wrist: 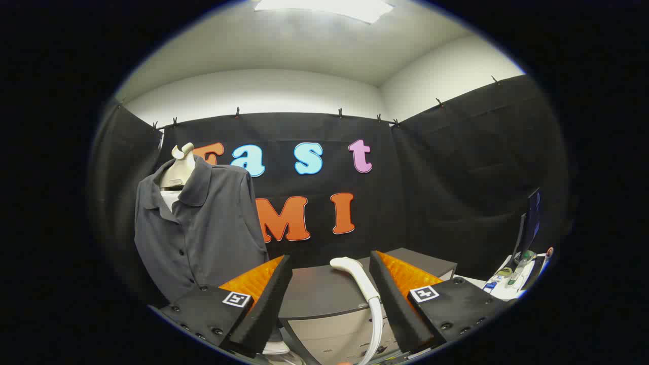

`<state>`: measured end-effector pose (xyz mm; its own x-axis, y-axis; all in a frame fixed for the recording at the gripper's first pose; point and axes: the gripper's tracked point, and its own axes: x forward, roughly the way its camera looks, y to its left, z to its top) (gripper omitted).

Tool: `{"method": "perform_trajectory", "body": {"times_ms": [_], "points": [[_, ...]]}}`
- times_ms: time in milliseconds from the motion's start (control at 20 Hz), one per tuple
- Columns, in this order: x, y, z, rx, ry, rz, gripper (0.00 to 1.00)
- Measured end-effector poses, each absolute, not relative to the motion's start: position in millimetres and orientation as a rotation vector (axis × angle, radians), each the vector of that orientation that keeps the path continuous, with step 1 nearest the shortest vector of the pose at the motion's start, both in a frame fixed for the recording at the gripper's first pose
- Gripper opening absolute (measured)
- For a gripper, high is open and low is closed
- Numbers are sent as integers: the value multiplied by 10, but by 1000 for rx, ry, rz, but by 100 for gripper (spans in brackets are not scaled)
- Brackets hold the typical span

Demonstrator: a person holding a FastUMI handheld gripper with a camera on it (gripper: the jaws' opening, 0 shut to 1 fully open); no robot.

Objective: Iron the clothes twice with a garment steamer, once on the left side and once on the right side.

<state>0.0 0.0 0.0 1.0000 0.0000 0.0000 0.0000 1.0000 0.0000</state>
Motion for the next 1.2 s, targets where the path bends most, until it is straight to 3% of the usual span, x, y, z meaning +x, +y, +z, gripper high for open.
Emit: {"method": "perform_trajectory", "body": {"times_ms": [1200], "points": [[375, -173, -286, -15, 140, 3, 98]]}}
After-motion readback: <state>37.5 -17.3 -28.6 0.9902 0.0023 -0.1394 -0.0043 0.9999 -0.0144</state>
